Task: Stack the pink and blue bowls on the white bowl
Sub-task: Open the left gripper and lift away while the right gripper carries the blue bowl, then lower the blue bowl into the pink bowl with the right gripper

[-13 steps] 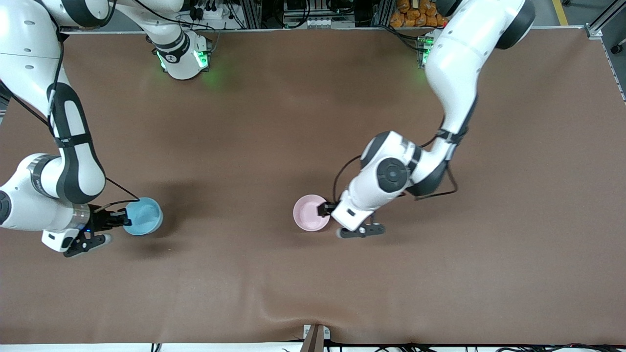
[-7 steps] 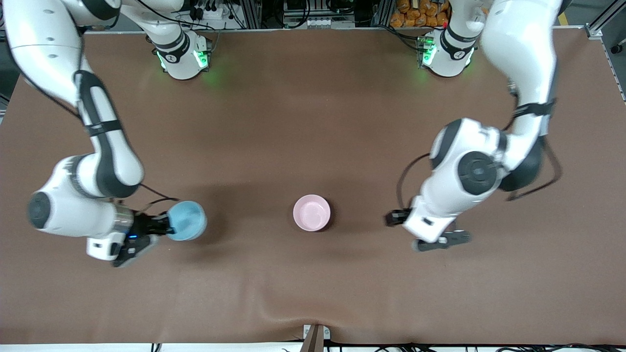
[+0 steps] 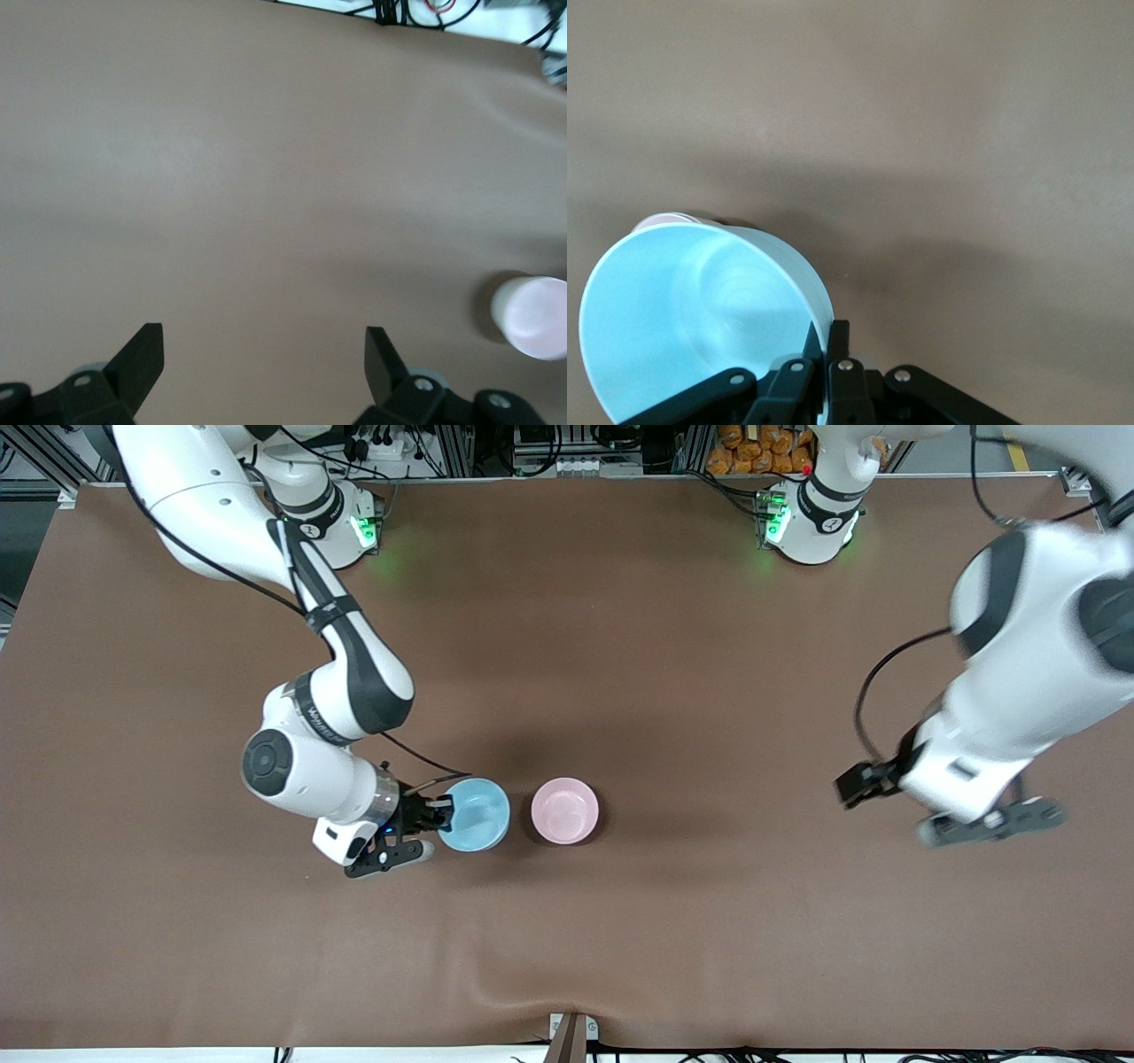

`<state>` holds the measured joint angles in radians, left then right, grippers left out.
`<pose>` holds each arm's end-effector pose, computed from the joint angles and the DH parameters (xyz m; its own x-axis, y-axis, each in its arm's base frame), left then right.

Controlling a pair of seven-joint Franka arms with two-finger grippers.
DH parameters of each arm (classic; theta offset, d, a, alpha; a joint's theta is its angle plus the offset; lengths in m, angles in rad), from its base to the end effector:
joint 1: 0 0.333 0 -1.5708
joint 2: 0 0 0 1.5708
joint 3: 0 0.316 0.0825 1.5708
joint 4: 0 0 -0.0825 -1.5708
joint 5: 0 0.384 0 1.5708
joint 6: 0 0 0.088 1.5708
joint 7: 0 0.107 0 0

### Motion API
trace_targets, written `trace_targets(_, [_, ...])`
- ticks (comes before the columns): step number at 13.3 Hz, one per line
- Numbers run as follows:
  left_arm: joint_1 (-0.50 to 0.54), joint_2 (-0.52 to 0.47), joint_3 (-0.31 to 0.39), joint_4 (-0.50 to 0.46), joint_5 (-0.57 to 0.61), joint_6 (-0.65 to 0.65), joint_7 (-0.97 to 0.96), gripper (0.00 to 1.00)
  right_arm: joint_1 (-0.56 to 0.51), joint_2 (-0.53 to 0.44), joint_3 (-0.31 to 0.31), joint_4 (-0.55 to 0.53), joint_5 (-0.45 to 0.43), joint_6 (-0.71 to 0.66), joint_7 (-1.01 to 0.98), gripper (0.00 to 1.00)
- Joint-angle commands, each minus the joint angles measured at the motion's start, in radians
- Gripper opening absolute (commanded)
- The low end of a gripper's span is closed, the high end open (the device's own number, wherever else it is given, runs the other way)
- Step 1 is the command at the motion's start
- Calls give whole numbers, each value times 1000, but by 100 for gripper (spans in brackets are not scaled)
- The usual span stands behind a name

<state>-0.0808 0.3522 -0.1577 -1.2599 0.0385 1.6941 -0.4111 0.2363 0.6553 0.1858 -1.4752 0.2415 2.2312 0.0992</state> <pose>0.6553 -0.1357 0.5705 0.9807 0.1816 0.0725 0.1784 -0.9827 0.0488 0.6695 0.2815 0.3095 0.9902 0.1320 0.0453 0.1395 -0.9378 -0.3178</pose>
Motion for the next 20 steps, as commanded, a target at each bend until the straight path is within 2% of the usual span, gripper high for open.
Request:
trace_targets(1, [53, -171, -13, -154, -68, -34, 23, 100, 55, -8, -5, -2, 22, -4, 179, 0])
trace_targets(4, [85, -275, -14, -272, -80, -5, 26, 100, 124, -6, -8, -7, 22, 21, 365, 0])
trace_targets(6, [91, -303, -14, -321, -86, 16, 26, 100, 158, -5, -8, -20, 22, 82, 456, 0])
trace_targets(9, [113, -335, -14, -381, -92, 27, 41, 100, 152, 19, -15, -27, 19, 175, 476, 0])
trace_targets(12, [113, -374, -14, -449, -94, 62, 70, 100, 155, 26, -19, -31, 13, 165, 514, 0])
trace_targets(14, [122, -366, -8, -441, -106, 65, 104, 100, 211, 35, -34, -27, -23, 168, 695, 0])
trace_targets(16, [125, -372, -13, -446, -108, 62, 130, 100, 261, 50, -63, -19, -126, 168, 805, 0])
trace_targets(17, [125, -374, -14, -447, -108, 62, 130, 100, 267, 59, -63, -17, -149, 168, 836, 0])
trace_targets(20, [128, -363, -11, -438, -108, 61, 141, 100, 284, 75, -63, -17, -151, 168, 840, 0])
